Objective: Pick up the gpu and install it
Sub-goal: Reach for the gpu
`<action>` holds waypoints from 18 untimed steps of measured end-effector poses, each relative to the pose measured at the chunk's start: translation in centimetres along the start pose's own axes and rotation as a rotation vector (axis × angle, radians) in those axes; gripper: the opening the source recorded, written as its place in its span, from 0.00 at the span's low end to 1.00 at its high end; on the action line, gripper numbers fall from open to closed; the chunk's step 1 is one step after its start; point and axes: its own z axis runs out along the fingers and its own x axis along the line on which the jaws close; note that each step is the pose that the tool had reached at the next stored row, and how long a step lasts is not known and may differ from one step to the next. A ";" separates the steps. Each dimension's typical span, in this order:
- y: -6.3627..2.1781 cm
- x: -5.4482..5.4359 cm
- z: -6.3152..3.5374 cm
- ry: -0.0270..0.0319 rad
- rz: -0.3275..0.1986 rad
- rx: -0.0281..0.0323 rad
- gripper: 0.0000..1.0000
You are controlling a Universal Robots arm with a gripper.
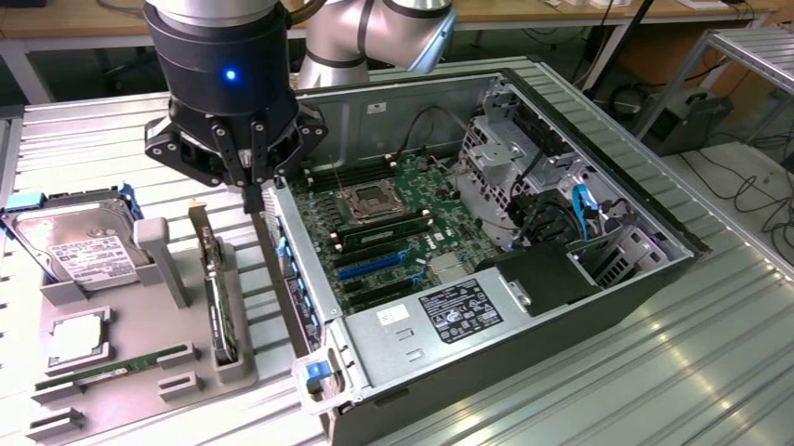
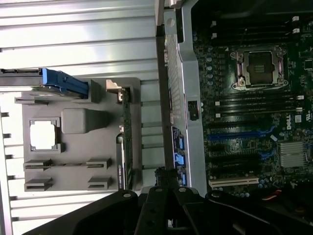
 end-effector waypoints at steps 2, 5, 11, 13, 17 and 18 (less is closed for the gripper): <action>-0.05 0.0 0.00 0.0000 0.000 0.0000 0.11; -0.11 0.0 0.01 0.0000 0.000 0.0000 0.11; -0.29 0.0 0.01 -0.0001 0.000 0.0000 0.11; -0.36 0.0 0.01 0.0000 0.000 0.0000 0.11; -0.50 0.0 0.01 0.0000 0.000 0.0000 0.11; -0.53 0.0 0.01 0.0000 0.000 0.0000 0.11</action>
